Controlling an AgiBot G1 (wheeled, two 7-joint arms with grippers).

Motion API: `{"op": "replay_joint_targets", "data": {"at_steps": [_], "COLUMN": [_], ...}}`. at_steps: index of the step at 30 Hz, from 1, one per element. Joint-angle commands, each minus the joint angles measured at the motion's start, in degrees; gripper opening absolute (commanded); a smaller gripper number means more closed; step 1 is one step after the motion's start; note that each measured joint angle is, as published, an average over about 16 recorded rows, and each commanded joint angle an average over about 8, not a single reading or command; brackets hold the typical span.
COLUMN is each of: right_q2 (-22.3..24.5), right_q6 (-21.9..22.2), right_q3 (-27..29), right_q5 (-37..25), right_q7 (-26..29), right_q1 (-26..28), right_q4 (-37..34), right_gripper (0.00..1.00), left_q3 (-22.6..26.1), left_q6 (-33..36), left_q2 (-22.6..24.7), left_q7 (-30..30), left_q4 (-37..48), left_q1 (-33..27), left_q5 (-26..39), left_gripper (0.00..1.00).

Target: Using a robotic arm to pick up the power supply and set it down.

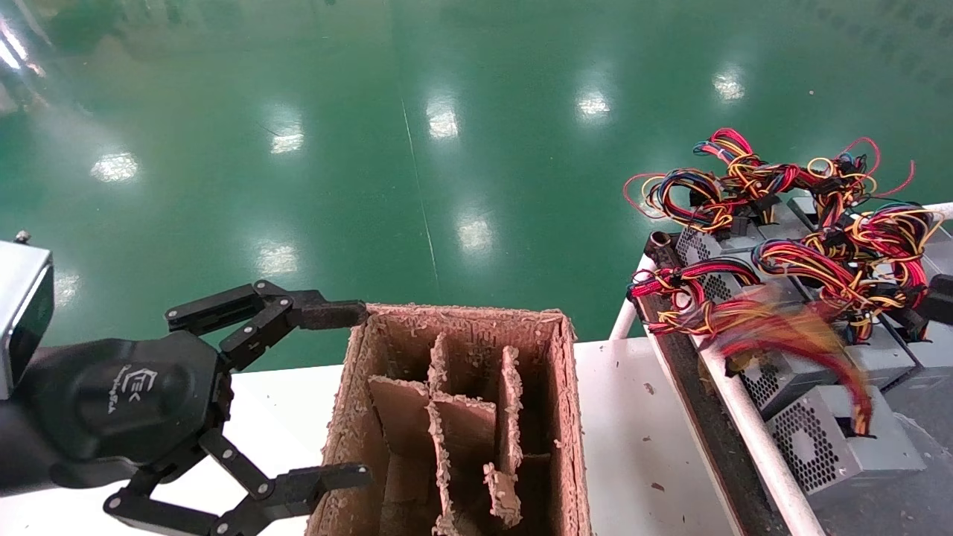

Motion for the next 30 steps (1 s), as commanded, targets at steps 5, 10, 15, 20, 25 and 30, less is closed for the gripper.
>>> {"op": "replay_joint_targets", "data": {"at_steps": [5,10,15,20,25,30], "right_q2": [-1.8,-3.4,-5.1,-6.9,-8.7,-10.6], "right_q6": [-1.5,-1.7,-1.3,-0.9,-0.5,-0.1], "right_q3": [0.0,0.6,1.7,2.8,4.0,5.1], "right_q5": [-2.5,-2.8,-3.8,-4.4,-5.0,-5.7], "right_q7": [1.4,1.9,2.7,3.6,4.4,5.3], "right_q1": [3.8,4.7,3.9,3.0,2.1,1.1], "right_q4": [-1.5,-1.6,0.9,3.7,6.5,9.3], "right_gripper": [1.0,1.0,1.0,1.0,1.0,1.0], "left_q3": [0.0,0.0,0.0,0.0,0.0,0.0], "left_q6": [0.0,0.0,0.0,0.0,0.0,0.0], "left_q2": [0.0,0.0,0.0,0.0,0.0,0.0], "left_q7": [0.0,0.0,0.0,0.0,0.0,0.0], "left_q4": [0.0,0.0,0.0,0.0,0.0,0.0], "left_q1": [0.0,0.0,0.0,0.0,0.0,0.0], "left_q5": [0.0,0.0,0.0,0.0,0.0,0.0], "left_gripper": [1.0,1.0,1.0,1.0,1.0,1.0]}}
